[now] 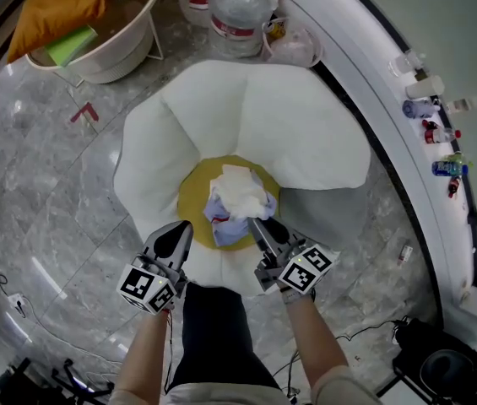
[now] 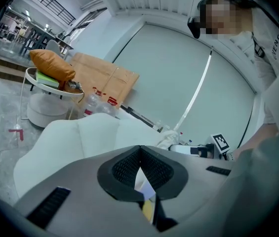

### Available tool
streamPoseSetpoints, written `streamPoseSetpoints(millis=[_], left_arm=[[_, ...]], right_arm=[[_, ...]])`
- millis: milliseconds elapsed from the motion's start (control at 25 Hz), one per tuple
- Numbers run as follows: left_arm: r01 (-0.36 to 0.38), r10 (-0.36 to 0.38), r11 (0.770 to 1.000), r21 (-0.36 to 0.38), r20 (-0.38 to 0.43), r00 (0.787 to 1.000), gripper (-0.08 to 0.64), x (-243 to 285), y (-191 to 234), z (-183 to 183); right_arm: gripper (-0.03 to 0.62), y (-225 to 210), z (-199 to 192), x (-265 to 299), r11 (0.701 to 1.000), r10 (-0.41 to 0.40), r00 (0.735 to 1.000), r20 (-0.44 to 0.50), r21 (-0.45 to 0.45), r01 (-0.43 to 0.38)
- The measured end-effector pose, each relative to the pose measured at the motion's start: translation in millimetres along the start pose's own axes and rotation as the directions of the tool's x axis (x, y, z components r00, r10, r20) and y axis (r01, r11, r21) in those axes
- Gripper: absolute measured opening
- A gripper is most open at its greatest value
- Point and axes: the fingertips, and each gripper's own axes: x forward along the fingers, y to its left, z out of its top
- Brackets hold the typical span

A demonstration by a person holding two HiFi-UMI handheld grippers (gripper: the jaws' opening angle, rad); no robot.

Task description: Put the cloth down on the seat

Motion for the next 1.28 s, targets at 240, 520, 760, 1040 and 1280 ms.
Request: streamPoseSetpoints(millis=[240, 520, 760, 1040, 1280], left_arm=[[-0.015, 0.014, 1.0, -0.023, -0.024, 1.0, 0.014, 15.6, 26.8, -33.3], [-0.045, 0.043, 0.998, -0.033, -0.057, 0.997, 0.014, 31.6, 47.4, -65.9], [-0.037, 0.033, 0.998, -0.046, -0.076, 0.997, 0.014, 46.9, 59.8, -92.8], [-0.041, 0.034, 0.996, -0.083, -0.087, 0.996, 0.014, 61.9, 70.5, -125.9], [-0.015, 0.006, 0.994, -0.105, -0.084, 0.996, 0.014, 76.3, 68.9, -153.4]], right_arm=[[0.08, -28.5, -32.4, 14.4, 0.999, -0.008, 0.997, -0.073, -0.037, 0.005], [0.08, -63.2, -61.4, 24.8, 0.999, -0.047, 0.991, -0.123, -0.006, 0.047], [0.08, -95.2, -83.5, 30.4, 0.997, -0.078, 0.986, -0.148, -0.002, 0.078], [0.08, -128.9, -112.9, 35.2, 0.991, -0.133, 0.973, -0.188, -0.022, 0.131], [0.08, -148.9, -142.0, 49.5, 0.986, -0.156, 0.958, -0.239, -0.096, 0.137]])
